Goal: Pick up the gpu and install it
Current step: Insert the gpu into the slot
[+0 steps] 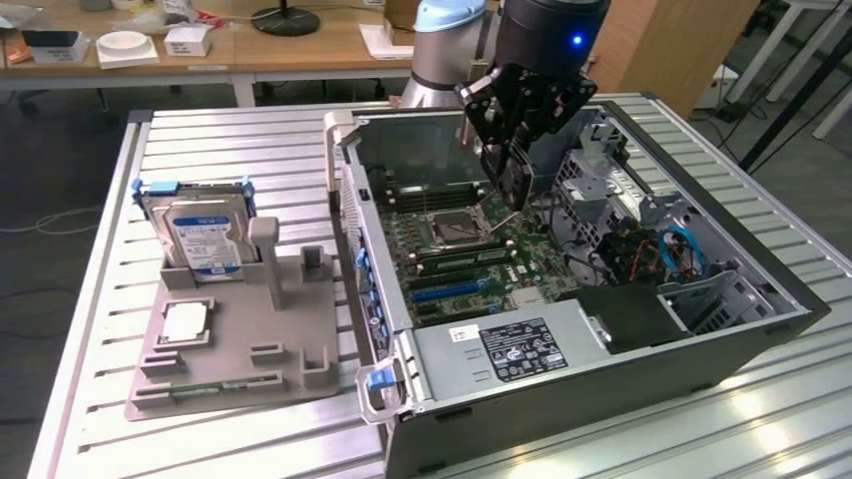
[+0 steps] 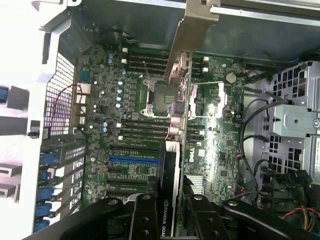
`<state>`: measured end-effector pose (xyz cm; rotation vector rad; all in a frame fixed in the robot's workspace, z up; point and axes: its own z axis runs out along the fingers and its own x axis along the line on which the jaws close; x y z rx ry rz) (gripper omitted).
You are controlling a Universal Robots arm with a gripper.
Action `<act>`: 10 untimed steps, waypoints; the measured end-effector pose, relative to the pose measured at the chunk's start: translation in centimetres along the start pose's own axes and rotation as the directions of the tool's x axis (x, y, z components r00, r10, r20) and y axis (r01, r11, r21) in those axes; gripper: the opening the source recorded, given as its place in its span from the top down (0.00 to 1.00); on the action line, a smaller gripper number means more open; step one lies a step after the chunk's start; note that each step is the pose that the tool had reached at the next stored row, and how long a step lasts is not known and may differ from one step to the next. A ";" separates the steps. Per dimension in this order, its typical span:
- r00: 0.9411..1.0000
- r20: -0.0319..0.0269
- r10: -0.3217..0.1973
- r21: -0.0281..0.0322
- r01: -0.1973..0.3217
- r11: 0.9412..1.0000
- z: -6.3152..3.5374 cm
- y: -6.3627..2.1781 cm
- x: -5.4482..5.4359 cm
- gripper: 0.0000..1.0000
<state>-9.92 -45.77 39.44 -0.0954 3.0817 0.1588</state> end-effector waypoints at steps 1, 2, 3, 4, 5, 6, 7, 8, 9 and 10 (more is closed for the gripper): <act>1.000 0.000 0.000 0.000 0.000 1.000 0.00 0.00 0.0 0.72; 1.000 0.000 0.000 0.000 0.000 1.000 0.00 0.00 0.0 0.72; 1.000 0.000 0.000 0.000 0.000 1.000 0.00 0.00 0.0 0.72; 1.000 0.000 0.000 0.000 0.000 1.000 0.00 0.00 0.0 0.72; 1.000 0.000 0.000 0.000 0.000 1.000 0.00 0.00 0.0 0.72; 1.000 0.000 0.000 0.000 0.000 1.000 0.00 0.00 0.0 0.72; 1.000 0.000 0.000 0.000 0.000 1.000 0.00 0.00 0.0 0.72; 1.000 0.000 0.000 0.000 0.000 1.000 0.00 0.00 0.0 0.72; 1.000 0.000 0.000 0.000 0.000 1.000 0.00 0.00 0.0 0.72; 1.000 0.000 0.000 0.000 0.000 1.000 0.00 0.00 0.0 0.72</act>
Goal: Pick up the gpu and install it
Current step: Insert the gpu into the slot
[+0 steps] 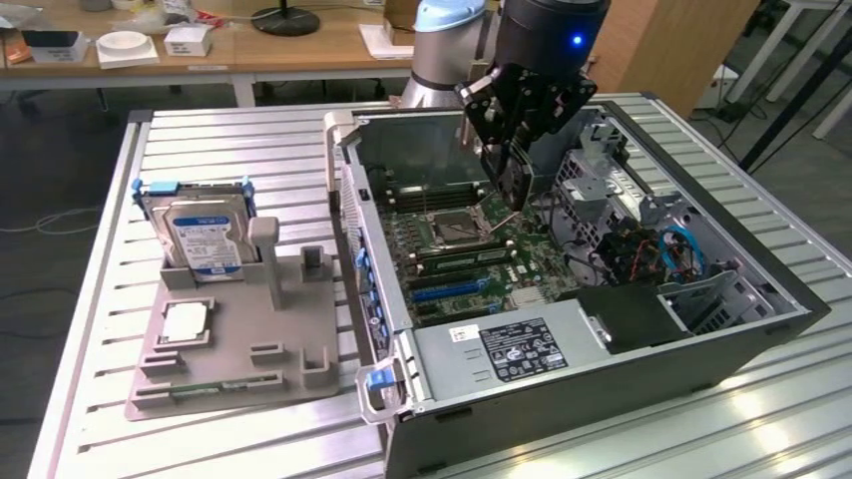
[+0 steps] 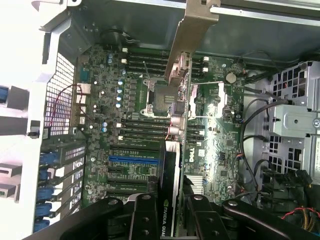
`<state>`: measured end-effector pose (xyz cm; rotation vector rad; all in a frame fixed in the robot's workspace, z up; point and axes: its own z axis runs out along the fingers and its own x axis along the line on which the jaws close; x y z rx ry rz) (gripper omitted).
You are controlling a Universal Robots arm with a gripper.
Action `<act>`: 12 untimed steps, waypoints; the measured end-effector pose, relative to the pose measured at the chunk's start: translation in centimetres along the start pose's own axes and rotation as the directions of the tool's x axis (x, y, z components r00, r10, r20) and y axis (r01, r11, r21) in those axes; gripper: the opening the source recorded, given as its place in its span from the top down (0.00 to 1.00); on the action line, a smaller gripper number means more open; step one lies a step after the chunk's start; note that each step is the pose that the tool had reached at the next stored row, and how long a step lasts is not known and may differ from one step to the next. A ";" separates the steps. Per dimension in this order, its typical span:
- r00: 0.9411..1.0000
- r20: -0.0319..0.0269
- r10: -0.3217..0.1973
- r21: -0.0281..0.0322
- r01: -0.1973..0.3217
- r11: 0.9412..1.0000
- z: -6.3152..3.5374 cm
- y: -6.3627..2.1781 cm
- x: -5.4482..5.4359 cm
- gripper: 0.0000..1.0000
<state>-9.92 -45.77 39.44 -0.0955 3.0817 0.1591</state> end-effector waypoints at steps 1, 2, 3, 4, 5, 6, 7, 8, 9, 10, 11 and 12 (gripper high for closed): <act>1.000 0.000 0.000 0.000 0.000 1.000 0.00 -0.01 -0.1 0.72; 1.000 -0.001 0.000 0.000 0.000 1.000 0.01 -0.02 -0.3 0.72; 1.000 -0.002 -0.001 0.000 0.001 1.000 0.03 -0.04 -0.6 0.72; 1.000 -0.003 -0.002 0.000 0.002 1.000 0.05 -0.06 -0.9 0.72; 1.000 -0.003 -0.005 -0.001 0.005 1.000 0.07 -0.08 -1.2 0.72; 1.000 -0.004 -0.010 -0.001 0.010 1.000 0.08 -0.09 -1.4 0.72; 1.000 -0.004 -0.019 -0.001 0.019 1.000 0.09 -0.11 -1.5 0.72; 0.999 -0.006 -0.032 -0.002 0.032 0.999 0.11 -0.11 -1.6 0.72; 0.999 -0.007 -0.046 -0.003 0.046 0.999 0.12 -0.11 -1.6 0.72; 0.998 -0.009 -0.060 -0.004 0.060 0.998 0.14 -0.11 -1.6 0.72; 0.997 -0.010 -0.074 -0.005 0.074 0.997 0.16 -0.11 -1.6 0.72; 0.996 -0.011 -0.088 -0.006 0.088 0.996 0.17 -0.12 -1.7 0.72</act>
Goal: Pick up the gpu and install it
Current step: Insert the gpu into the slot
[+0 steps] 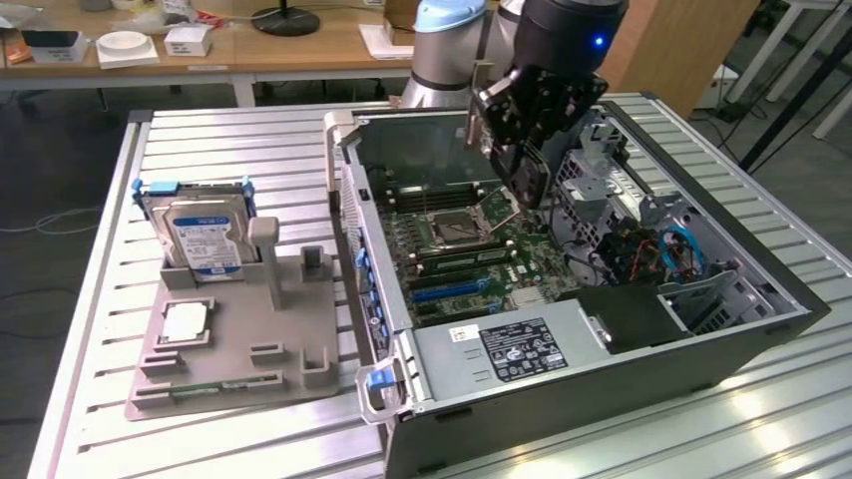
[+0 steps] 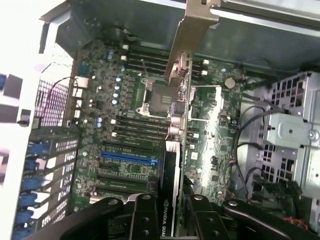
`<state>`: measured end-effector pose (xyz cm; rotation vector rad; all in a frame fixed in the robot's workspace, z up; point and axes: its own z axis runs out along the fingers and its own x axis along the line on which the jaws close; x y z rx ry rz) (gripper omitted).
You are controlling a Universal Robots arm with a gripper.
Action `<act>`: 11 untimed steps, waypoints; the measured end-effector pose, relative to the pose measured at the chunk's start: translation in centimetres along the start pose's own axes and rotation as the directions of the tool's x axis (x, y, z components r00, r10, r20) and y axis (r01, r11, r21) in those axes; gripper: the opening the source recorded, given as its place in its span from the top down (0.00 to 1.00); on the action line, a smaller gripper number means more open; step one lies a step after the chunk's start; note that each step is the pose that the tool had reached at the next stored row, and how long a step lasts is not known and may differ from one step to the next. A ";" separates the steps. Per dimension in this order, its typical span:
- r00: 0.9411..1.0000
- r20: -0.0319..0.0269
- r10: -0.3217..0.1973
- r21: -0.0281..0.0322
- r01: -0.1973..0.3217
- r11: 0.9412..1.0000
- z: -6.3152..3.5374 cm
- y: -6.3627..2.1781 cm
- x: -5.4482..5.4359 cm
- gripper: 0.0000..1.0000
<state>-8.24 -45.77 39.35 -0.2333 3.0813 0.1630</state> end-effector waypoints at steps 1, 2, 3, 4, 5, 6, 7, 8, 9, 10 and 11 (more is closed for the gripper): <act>1.000 -0.001 -0.014 -0.001 0.014 1.000 0.01 -0.01 0.0 0.72; 1.000 -0.003 -0.029 -0.002 0.029 1.000 0.03 -0.01 -0.1 0.72; 0.999 -0.004 -0.043 -0.002 0.043 0.999 0.05 -0.02 -0.1 0.72; 0.998 -0.006 -0.057 -0.003 0.057 0.998 0.07 -0.02 -0.1 0.72; 0.997 -0.007 -0.071 -0.004 0.071 0.998 0.09 -0.03 -0.1 0.72; 0.996 -0.008 -0.084 -0.005 0.084 0.996 0.10 -0.04 -0.2 0.72; 0.995 -0.010 -0.098 -0.006 0.098 0.995 0.12 -0.04 -0.2 0.72; 0.994 -0.011 -0.111 -0.007 0.111 0.994 0.14 -0.05 -0.2 0.72; 0.992 -0.012 -0.124 -0.008 0.124 0.992 0.17 -0.06 -0.3 0.72; 0.990 -0.014 -0.139 -0.009 0.139 0.990 0.19 -0.06 -0.3 0.72; 0.988 -0.015 -0.152 -0.010 0.152 0.988 0.21 -0.07 -0.3 0.72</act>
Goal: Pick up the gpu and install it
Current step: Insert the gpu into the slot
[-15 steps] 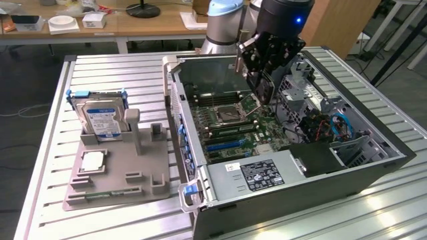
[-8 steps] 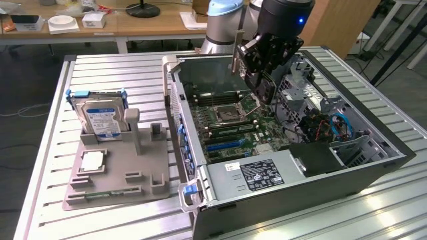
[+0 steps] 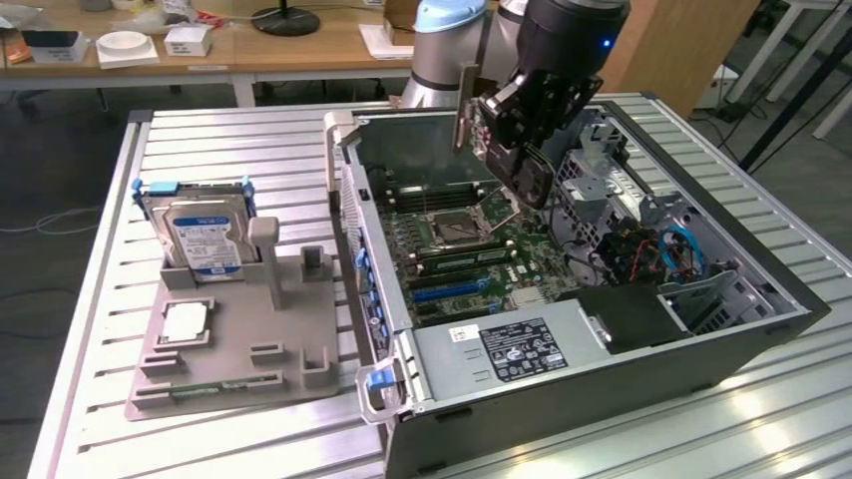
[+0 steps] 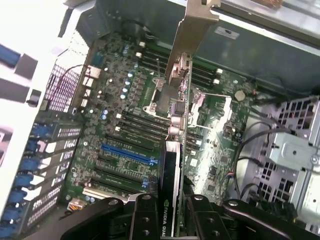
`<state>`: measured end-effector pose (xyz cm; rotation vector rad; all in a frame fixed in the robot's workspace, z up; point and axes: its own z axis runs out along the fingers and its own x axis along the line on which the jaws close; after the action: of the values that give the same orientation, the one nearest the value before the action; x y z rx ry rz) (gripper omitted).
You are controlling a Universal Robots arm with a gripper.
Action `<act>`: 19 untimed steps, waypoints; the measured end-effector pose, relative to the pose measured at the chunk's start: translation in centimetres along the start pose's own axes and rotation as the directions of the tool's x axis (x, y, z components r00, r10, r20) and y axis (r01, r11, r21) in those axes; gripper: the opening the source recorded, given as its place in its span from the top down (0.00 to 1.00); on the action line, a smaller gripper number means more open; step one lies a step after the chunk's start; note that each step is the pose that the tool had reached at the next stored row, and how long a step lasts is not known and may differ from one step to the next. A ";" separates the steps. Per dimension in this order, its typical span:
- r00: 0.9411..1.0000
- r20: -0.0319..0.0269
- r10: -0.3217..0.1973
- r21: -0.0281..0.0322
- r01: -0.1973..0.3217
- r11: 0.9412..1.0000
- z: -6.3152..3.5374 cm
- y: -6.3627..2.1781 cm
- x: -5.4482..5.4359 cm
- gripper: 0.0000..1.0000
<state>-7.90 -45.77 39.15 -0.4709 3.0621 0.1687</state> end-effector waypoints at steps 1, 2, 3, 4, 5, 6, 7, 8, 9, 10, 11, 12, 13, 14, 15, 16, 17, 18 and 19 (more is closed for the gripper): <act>1.000 -0.001 -0.014 -0.001 0.014 1.000 0.02 -0.01 0.0 0.72; 1.000 -0.003 -0.029 -0.002 0.029 1.000 0.05 -0.02 0.0 0.72; 0.999 -0.004 -0.043 -0.002 0.043 0.999 0.07 -0.03 -0.1 0.72; 0.998 -0.006 -0.058 -0.003 0.058 0.998 0.10 -0.03 -0.1 0.72; 0.997 -0.007 -0.073 -0.004 0.073 0.997 0.13 -0.04 -0.1 0.72; 0.996 -0.009 -0.089 -0.005 0.089 0.996 0.15 -0.05 -0.1 0.72; 0.995 -0.010 -0.104 -0.006 0.104 0.995 0.18 -0.06 -0.1 0.72; 0.993 -0.012 -0.119 -0.007 0.118 0.993 0.20 -0.06 -0.1 0.72; 0.991 -0.013 -0.133 -0.008 0.133 0.991 0.22 -0.07 -0.1 0.72; 0.989 -0.014 -0.147 -0.009 0.146 0.989 0.25 -0.08 -0.2 0.72; 0.987 -0.016 -0.160 -0.010 0.160 0.987 0.26 -0.09 -0.2 0.72; 0.985 -0.017 -0.173 -0.011 0.173 0.985 0.28 -0.10 -0.2 0.72; 0.982 -0.018 -0.187 -0.012 0.187 0.982 0.31 -0.11 -0.2 0.72; 0.980 -0.019 -0.200 -0.013 0.200 0.980 0.32 -0.12 -0.2 0.72; 0.977 -0.020 -0.214 -0.014 0.214 0.977 0.35 -0.12 -0.3 0.72; 0.974 -0.022 -0.227 -0.015 0.226 0.974 0.37 -0.13 -0.3 0.72; 0.971 -0.023 -0.240 -0.016 0.239 0.971 0.39 -0.14 -0.3 0.72; 0.968 -0.024 -0.252 -0.017 0.251 0.968 0.40 -0.15 -0.3 0.72; 0.964 -0.025 -0.265 -0.018 0.264 0.964 0.43 -0.16 -0.3 0.72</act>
<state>-7.53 -45.77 38.73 -0.8824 2.9850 0.1760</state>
